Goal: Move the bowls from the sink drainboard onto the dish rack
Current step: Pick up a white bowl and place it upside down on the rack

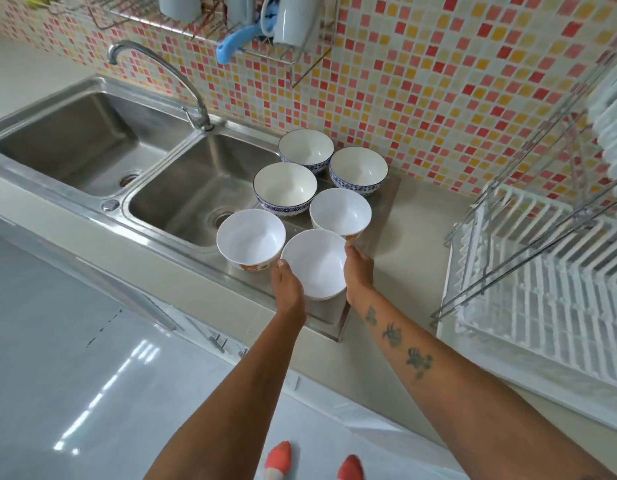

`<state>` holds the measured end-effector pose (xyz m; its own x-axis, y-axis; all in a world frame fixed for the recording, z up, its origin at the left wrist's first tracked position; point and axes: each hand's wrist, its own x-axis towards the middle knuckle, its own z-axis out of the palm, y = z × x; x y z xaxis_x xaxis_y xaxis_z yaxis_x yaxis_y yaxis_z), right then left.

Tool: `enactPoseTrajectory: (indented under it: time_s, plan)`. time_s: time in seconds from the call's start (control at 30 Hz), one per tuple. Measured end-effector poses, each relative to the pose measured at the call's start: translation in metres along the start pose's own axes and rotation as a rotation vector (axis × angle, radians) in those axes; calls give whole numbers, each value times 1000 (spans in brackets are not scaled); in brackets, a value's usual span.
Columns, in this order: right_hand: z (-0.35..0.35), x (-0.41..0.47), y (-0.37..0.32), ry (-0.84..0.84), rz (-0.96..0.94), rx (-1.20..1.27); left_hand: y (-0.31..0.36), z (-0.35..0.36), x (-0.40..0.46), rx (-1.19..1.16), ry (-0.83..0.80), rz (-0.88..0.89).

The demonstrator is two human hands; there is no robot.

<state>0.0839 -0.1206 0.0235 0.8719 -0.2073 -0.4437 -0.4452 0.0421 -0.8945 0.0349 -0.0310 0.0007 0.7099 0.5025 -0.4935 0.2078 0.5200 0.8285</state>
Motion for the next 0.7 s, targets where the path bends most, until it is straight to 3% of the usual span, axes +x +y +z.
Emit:
enactPoseTrajectory:
  time_s: [0.2,0.37,0.53,0.7]
  plan:
    - [-9,-53,-78,80,-346,100,80,32,-34,-221,-129,25]
    - [-44,-121,-181,121,-766,128,171,78,-105,-344,-401,77]
    - [-120,-169,-254,217,-1058,285,223,136,-186,-352,-875,180]
    - [-225,-188,-286,384,-1135,321,223,202,-251,-2,-1338,65]
